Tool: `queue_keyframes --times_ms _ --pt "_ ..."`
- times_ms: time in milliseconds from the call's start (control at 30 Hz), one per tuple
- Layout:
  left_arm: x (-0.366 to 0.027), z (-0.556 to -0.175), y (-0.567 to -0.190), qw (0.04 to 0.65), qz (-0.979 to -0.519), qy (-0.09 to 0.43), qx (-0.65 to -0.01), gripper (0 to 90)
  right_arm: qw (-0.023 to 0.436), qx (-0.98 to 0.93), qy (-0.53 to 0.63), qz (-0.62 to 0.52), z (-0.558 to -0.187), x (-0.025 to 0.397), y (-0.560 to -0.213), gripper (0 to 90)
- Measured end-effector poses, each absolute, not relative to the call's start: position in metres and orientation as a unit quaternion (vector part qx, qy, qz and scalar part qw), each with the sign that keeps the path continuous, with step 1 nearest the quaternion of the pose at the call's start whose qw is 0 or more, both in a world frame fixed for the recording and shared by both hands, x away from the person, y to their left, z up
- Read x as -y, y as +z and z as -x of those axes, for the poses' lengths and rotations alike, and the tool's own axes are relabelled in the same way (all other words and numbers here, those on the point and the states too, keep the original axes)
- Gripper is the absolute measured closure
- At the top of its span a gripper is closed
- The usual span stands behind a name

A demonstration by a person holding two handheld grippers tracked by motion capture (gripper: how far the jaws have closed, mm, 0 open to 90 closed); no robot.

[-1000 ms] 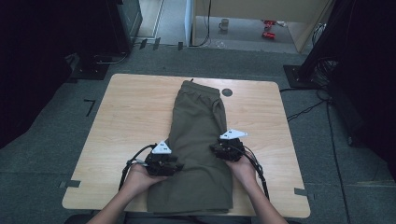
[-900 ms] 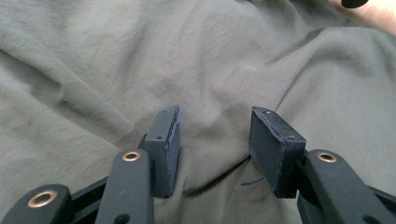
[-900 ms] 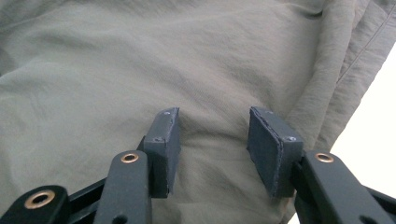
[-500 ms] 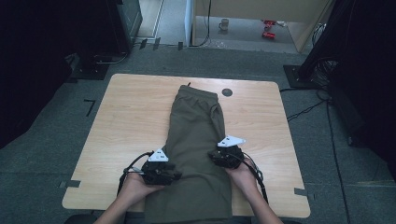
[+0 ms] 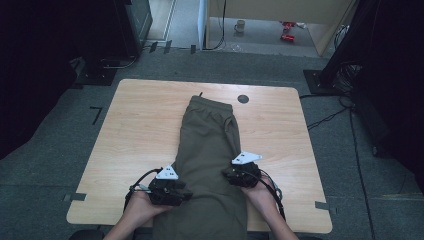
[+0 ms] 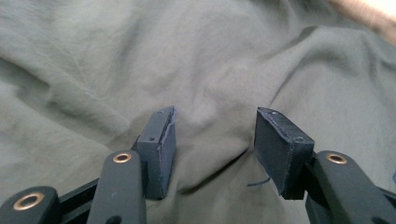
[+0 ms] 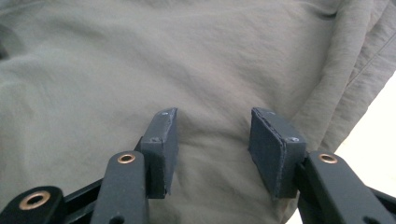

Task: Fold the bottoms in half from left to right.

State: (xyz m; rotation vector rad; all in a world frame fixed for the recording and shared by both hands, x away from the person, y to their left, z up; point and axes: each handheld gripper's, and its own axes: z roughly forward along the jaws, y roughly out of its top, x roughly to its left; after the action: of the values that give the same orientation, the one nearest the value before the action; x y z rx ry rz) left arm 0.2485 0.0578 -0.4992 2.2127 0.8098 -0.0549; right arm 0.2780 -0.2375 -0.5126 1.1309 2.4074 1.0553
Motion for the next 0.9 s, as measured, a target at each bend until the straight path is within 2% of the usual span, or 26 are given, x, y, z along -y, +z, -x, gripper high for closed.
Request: queue_keyframes --times_ms 400,667,833,900 --pt "-0.078 -0.266 -0.475 0.431 -0.84 0.037 -0.329 46.7 0.137 -0.816 0.39 -0.404 -0.286 0.243 -0.499 47.5" --pt "-0.084 -0.287 -0.47 0.427 -0.836 0.049 -0.34 45.6 0.131 -0.807 0.397 -0.416 -0.295 0.248 -0.494 42.3" --pt "-0.086 -0.306 -0.469 0.418 -0.838 0.058 -0.347 45.2 0.118 -0.797 0.414 -0.424 -0.306 0.251 -0.49 42.0" --pt "-0.086 -0.314 -0.466 0.417 -0.837 0.062 -0.348 45.1 0.126 -0.794 0.415 -0.427 -0.312 0.254 -0.487 42.1"
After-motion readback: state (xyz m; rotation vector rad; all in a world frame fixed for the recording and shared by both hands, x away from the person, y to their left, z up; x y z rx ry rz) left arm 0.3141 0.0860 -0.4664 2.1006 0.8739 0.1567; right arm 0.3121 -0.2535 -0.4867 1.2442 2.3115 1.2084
